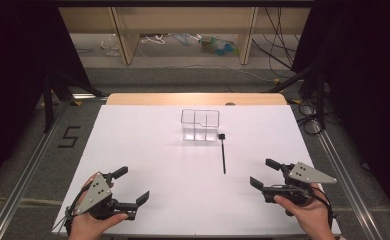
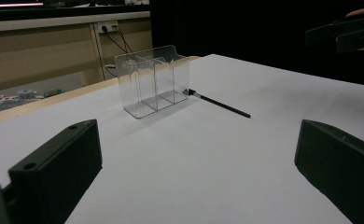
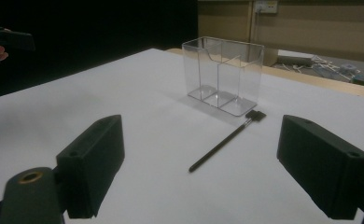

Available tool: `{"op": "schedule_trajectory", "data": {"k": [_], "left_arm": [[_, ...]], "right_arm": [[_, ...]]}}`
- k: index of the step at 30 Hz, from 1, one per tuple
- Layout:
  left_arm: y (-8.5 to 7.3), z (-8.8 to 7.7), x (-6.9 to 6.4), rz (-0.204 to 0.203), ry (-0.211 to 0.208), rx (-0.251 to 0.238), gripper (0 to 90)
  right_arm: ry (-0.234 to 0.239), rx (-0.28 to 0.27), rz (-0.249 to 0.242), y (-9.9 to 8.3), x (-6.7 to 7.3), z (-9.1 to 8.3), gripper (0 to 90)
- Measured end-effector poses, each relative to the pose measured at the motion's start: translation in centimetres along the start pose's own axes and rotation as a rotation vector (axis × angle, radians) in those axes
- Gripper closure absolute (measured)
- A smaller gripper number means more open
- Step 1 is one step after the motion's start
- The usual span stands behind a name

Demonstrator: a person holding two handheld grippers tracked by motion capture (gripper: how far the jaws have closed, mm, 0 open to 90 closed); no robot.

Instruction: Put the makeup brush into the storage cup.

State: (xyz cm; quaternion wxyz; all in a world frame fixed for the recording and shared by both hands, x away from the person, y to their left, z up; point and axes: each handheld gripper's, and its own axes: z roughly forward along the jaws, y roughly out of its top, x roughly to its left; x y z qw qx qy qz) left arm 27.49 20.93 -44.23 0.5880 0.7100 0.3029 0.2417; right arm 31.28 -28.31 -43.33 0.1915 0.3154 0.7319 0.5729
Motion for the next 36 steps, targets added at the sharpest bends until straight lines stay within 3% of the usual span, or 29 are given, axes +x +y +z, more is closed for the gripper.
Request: {"op": "schedule_trajectory", "data": {"k": [19,20,22,23,27,29,36], "left_arm": [[0.0,0.1,-0.2,0.008,-0.008,0.000,0.9],[0.1,0.2,0.0,0.036,-0.015,-0.015,0.9],[0.1,0.3,0.0,0.039,-0.017,-0.016,0.9],[0.1,0.2,0.0,0.038,-0.019,-0.014,1.0],[0.1,0.2,0.0,0.039,-0.020,-0.014,1.1],[0.1,0.2,0.0,0.038,-0.020,-0.015,1.1],[0.1,0.3,0.0,0.048,-0.022,-0.012,1.1]], "right_arm": [[-0.028,0.007,-0.022,0.6,0.3,0.9,17.1],[-0.031,0.012,-0.020,0.7,0.3,1.0,17.2],[-0.021,0.010,-0.018,0.8,0.2,1.1,17.2],[-0.037,-0.007,-0.023,1.0,0.2,1.5,17.3],[-0.025,-0.021,-0.025,1.5,0.2,2.3,17.6],[-0.022,0.003,-0.034,1.8,0.2,2.6,17.7],[-0.021,-0.003,-0.066,2.9,0.1,4.4,18.0]]}}
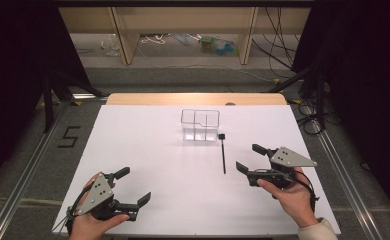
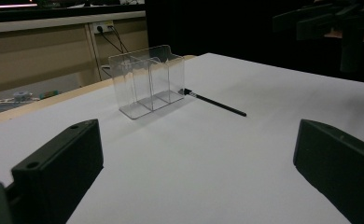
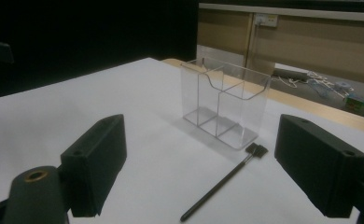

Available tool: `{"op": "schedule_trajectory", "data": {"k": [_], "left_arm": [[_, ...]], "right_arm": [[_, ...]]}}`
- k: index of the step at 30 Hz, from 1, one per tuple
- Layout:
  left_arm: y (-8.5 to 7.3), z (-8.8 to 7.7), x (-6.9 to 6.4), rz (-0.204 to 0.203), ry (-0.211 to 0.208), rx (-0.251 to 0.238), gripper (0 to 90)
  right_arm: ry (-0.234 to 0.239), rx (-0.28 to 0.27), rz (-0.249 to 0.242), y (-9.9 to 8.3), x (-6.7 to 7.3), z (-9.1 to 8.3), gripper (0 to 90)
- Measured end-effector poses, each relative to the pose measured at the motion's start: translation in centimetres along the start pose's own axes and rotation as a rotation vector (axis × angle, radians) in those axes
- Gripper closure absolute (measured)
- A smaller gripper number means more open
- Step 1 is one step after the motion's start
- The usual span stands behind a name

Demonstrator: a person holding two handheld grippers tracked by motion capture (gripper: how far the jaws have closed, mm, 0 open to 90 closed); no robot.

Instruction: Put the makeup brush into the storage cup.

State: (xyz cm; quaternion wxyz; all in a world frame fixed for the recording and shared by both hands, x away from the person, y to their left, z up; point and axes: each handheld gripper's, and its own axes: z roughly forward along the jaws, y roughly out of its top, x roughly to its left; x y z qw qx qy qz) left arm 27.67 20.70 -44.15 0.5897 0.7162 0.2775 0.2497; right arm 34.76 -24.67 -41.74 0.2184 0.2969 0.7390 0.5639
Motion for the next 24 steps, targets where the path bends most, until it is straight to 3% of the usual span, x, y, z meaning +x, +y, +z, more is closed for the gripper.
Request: {"op": "schedule_trajectory", "data": {"k": [7,15,20,24], "left_arm": [[0.0,0.1,-0.1,-0.012,-0.009,-0.009,1.2],[0.0,0.1,-0.2,-0.011,-0.006,0.001,1.3],[0.0,0.1,-0.2,-0.005,-0.009,0.003,1.4],[0.0,0.1,-0.2,-0.005,-0.010,0.004,1.5]], "right_arm": [[-0.012,-0.022,-0.003,0.9,-0.4,1.2,18.1],[-0.014,0.004,0.004,1.6,-0.8,3.0,18.4],[-0.022,-0.019,-0.008,1.7,-1.0,3.9,18.5],[-0.029,-0.007,-0.011,2.0,-1.2,4.4,18.6]]}}
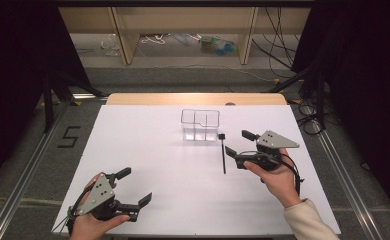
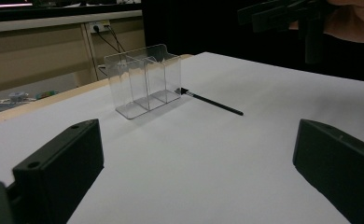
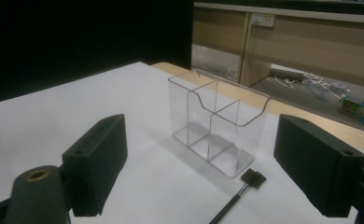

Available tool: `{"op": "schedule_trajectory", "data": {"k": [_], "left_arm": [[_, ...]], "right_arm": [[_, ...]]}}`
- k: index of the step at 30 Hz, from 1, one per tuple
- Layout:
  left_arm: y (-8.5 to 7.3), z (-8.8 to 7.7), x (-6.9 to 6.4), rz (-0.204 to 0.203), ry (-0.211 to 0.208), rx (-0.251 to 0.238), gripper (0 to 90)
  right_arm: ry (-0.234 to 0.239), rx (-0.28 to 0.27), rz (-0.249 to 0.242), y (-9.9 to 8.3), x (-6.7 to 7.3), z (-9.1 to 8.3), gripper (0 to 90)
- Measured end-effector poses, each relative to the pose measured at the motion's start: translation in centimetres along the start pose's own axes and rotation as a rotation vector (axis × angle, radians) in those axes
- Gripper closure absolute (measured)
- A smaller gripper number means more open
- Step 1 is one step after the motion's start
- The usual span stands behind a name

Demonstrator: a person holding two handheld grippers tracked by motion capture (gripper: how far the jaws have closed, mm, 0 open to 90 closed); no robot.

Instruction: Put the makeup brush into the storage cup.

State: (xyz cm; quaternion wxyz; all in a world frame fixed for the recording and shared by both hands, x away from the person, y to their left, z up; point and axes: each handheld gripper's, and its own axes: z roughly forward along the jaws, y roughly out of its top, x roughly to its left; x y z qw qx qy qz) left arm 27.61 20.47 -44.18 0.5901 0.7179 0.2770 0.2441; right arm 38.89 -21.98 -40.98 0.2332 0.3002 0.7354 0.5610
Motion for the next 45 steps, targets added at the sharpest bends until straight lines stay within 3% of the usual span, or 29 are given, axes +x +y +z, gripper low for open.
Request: {"op": "schedule_trajectory", "data": {"k": [11,15,18,20,23,35,37,38,39,40,43,45], "left_arm": [[0.0,0.0,0.0,-0.004,-0.001,0.001,1.5],[0.0,0.0,0.0,-0.005,-0.002,-0.001,1.5],[0.0,0.0,0.0,-0.007,-0.004,-0.001,1.6],[0.0,0.0,0.0,-0.008,-0.004,-0.001,1.6],[-0.1,0.0,0.0,-0.007,-0.005,-0.001,1.6],[-0.1,0.1,0.0,-0.007,-0.006,0.002,1.7],[-0.1,0.1,0.0,-0.007,-0.006,0.002,1.9],[-0.1,0.1,0.0,-0.008,-0.007,0.001,1.9],[-0.1,0.1,0.0,-0.008,-0.007,0.001,2.0],[-0.1,0.1,0.0,-0.006,-0.007,0.003,2.0],[-0.1,0.1,0.0,-0.009,-0.006,0.001,2.1],[-0.1,0.1,0.1,-0.005,-0.007,0.002,2.2]], "right_arm": [[0.007,0.011,-0.005,0.5,0.0,2.0,18.7],[0.013,0.031,0.002,0.6,0.1,2.8,18.7],[0.009,0.087,0.008,0.7,-0.1,3.5,19.2],[0.007,0.084,0.013,0.7,-0.2,3.8,19.2],[-0.007,0.127,0.019,0.6,-0.4,4.5,19.6],[-0.016,0.147,0.033,1.0,-0.6,6.3,20.9],[-0.018,0.171,0.035,1.1,-0.7,6.4,21.3],[-0.014,0.213,0.041,1.0,-0.8,6.7,21.4],[-0.014,0.213,0.041,1.0,-0.8,6.7,21.4],[-0.016,0.267,0.047,1.1,-0.9,7.0,22.5],[-0.020,0.318,0.059,1.1,-1.0,7.5,24.1],[-0.025,0.389,0.066,1.2,-1.2,8.0,24.9]]}}
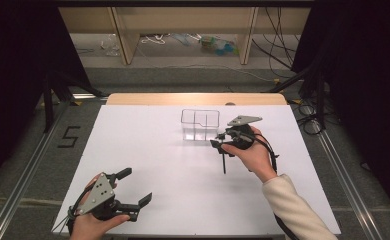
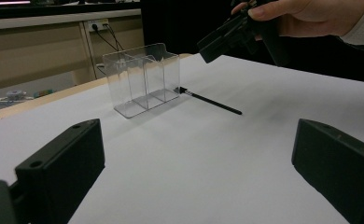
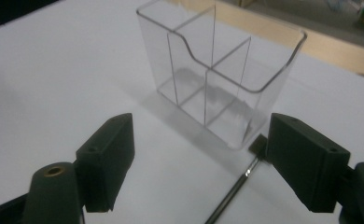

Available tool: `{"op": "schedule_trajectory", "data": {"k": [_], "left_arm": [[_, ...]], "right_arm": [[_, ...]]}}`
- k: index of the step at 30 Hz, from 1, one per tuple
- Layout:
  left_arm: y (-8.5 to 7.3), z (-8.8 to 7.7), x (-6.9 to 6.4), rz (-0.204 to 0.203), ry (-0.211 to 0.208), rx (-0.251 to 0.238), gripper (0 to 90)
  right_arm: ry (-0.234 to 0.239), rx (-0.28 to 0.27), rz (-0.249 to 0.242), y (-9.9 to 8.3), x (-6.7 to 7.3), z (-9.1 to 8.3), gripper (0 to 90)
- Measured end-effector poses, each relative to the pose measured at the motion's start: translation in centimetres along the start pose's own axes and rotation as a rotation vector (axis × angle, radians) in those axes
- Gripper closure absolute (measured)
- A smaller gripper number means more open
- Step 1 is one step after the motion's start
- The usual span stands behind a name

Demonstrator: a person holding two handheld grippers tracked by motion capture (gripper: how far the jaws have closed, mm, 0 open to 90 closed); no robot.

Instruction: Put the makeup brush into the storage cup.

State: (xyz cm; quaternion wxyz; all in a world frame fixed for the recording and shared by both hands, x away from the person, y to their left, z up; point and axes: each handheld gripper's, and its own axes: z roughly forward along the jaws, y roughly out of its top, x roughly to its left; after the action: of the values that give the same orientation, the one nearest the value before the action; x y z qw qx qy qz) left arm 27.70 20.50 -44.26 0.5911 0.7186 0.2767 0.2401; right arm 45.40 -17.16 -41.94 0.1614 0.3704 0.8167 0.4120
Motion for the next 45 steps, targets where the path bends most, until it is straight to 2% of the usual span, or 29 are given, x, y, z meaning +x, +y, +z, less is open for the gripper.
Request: {"op": "schedule_trajectory", "data": {"k": [1,2,3,4,5,7,9,10,11,13,14,15,16,18,21,23,25,28,29,31,32,34,38,39,40,41,43,45], "left_arm": [[0.0,0.0,0.0,0.000,0.000,0.000,2.3],[0.0,0.0,0.0,0.002,0.000,0.000,2.3],[0.0,0.0,0.0,0.002,0.000,0.000,2.3],[0.0,0.0,0.0,0.002,0.000,0.000,2.3],[0.0,0.0,0.0,-0.004,-0.001,0.000,2.3],[0.0,0.0,0.0,-0.003,-0.001,0.000,2.4],[0.0,0.0,0.0,0.002,-0.003,0.001,2.4],[0.0,0.0,0.0,0.002,-0.003,0.001,2.5],[0.0,0.0,0.0,0.000,-0.003,0.000,2.5],[0.0,0.0,0.0,0.001,-0.004,0.000,2.5],[0.0,0.0,-0.1,-0.005,-0.003,0.001,2.5],[0.0,0.0,-0.1,-0.005,-0.003,0.001,2.6],[0.0,0.0,0.0,-0.004,-0.003,0.002,2.6],[0.0,0.0,0.0,0.000,-0.004,0.002,2.7],[0.0,0.0,-0.1,-0.006,-0.006,0.001,2.7],[0.0,0.0,-0.1,-0.009,-0.006,0.002,2.7],[-0.1,0.1,-0.1,-0.010,-0.010,-0.002,2.7],[0.0,0.0,-0.1,-0.008,-0.007,0.003,2.7],[-0.1,0.1,-0.1,-0.006,-0.009,0.004,2.8],[-0.1,0.1,-0.1,-0.009,-0.009,0.005,2.8],[-0.1,0.1,-0.1,-0.008,-0.009,0.006,2.8],[-0.1,0.1,-0.1,-0.008,-0.009,0.006,2.8],[-0.1,0.1,-0.2,-0.008,-0.010,0.006,2.8],[-0.1,0.1,-0.2,-0.006,-0.010,0.007,2.8],[-0.1,0.1,-0.2,-0.006,-0.010,0.007,2.8],[-0.1,0.1,-0.2,-0.007,-0.010,0.007,2.8],[-0.1,0.1,-0.2,-0.007,-0.011,0.006,2.8],[-0.1,0.1,-0.2,-0.007,-0.011,0.007,2.8]], "right_arm": [[0.001,0.039,0.025,0.1,0.1,0.1,25.3],[-0.023,0.085,0.055,0.1,0.0,0.6,27.6],[-0.020,0.130,0.065,0.2,-0.1,0.7,28.5],[-0.020,0.130,0.065,0.2,-0.1,0.7,28.5],[-0.023,0.220,0.131,0.3,-0.3,1.4,29.1],[-0.030,0.301,0.139,0.4,-0.6,2.0,30.0],[-0.038,0.382,0.176,0.6,-0.5,2.6,31.7],[-0.043,0.410,0.174,0.6,-0.5,2.9,31.8],[-0.043,0.410,0.174,0.6,-0.5,2.9,31.8],[-0.060,0.488,0.206,0.7,-0.3,3.5,33.6],[-0.072,0.539,0.199,0.8,-0.3,4.0,33.9],[-0.080,0.549,0.196,0.8,-0.4,4.3,33.9],[-0.079,0.591,0.204,0.9,-0.4,4.5,34.0],[-0.078,0.593,0.202,0.8,-0.4,4.8,34.5],[-0.093,0.666,0.209,0.7,-0.5,5.6,36.6],[-0.092,0.677,0.198,0.7,-0.6,5.7,37.3],[-0.105,0.729,0.226,0.8,-0.5,6.0,39.9],[-0.111,0.754,0.233,0.8,-0.4,6.2,42.4],[-0.109,0.786,0.224,0.9,-0.5,6.4,45.2],[-0.123,0.778,0.210,0.8,-0.5,6.6,46.6],[-0.131,0.802,0.210,0.9,-0.4,6.8,49.1],[-0.145,0.819,0.182,1.0,-0.4,7.0,54.8],[-0.160,0.823,0.154,1.0,-0.5,7.1,56.6],[-0.170,0.843,0.189,1.2,-0.2,7.2,60.2],[-0.170,0.843,0.189,1.2,-0.2,7.2,60.2],[-0.169,0.843,0.182,1.3,-0.2,7.4,66.4],[-0.175,0.864,0.215,1.4,0.0,7.5,70.9],[-0.173,0.862,0.217,1.5,-0.3,7.5,75.1]]}}
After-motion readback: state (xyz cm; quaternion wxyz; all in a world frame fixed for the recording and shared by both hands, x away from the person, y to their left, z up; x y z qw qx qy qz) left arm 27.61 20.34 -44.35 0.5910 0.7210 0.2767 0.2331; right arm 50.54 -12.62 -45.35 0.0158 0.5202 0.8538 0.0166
